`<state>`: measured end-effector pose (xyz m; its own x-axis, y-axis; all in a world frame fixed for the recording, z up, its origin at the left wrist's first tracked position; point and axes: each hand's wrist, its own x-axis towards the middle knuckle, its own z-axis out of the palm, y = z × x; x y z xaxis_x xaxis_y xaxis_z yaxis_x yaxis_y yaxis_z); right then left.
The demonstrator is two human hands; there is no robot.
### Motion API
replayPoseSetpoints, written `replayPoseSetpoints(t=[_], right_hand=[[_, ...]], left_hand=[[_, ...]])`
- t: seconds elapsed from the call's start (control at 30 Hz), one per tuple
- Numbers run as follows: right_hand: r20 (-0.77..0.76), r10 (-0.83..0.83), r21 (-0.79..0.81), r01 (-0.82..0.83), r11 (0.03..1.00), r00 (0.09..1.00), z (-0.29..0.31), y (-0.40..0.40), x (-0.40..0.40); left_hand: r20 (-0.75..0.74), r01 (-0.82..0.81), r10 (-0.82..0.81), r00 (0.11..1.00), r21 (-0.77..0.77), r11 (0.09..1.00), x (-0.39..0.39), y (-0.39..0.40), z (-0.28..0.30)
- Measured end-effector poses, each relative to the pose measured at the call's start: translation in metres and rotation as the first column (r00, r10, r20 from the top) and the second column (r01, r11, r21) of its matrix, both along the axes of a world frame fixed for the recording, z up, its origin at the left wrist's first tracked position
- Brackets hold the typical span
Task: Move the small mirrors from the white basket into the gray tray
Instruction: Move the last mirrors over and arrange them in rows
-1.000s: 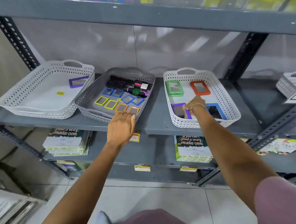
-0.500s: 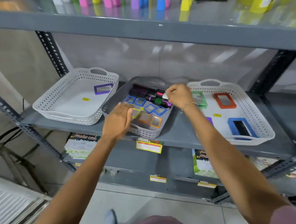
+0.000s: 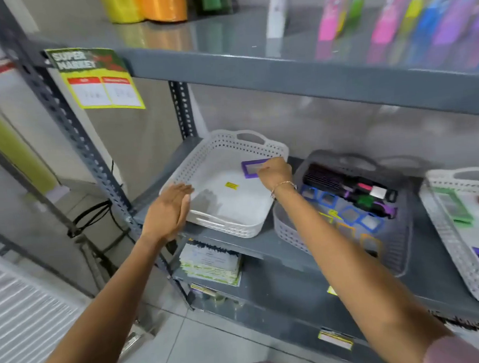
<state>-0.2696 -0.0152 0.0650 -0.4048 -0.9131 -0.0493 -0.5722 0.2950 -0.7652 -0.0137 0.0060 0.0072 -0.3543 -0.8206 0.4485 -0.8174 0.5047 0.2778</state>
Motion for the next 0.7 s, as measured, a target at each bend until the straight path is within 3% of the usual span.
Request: replayPoseSetpoints(t=[0.07, 0.27, 0.43, 0.6, 0.7], right_hand=[[0.059, -0.088, 0.089, 0.083, 0.993, 0.994, -0.009, -0.021, 0.008], [-0.1, -0.179, 0.219, 0.197, 0.956, 0.979, -0.031, -0.057, 0.023], [-0.045, -0.304, 0.338, 0.301, 0.892, 0.952, -0.041, -0.086, 0.023], [-0.051, -0.138, 0.407, 0.147, 0.901, 0.989, -0.04, -0.086, 0.025], [-0.315, -0.063, 0.458, 0.21, 0.864, 0.947, -0.042, -0.101, 0.02]], left_hand=[[-0.047, 0.043, -0.041, 0.998, 0.036, 0.998, 0.007, -0.009, -0.007], [-0.111, 0.132, -0.144, 0.983, -0.113, 0.985, 0.025, -0.033, -0.034], [-0.173, 0.1, -0.119, 0.978, -0.116, 0.988, 0.023, -0.037, -0.043], [-0.225, 0.061, -0.088, 0.97, -0.128, 0.99, 0.019, -0.036, -0.045], [-0.201, 0.074, -0.104, 0.974, -0.148, 0.986, 0.018, -0.035, -0.043]])
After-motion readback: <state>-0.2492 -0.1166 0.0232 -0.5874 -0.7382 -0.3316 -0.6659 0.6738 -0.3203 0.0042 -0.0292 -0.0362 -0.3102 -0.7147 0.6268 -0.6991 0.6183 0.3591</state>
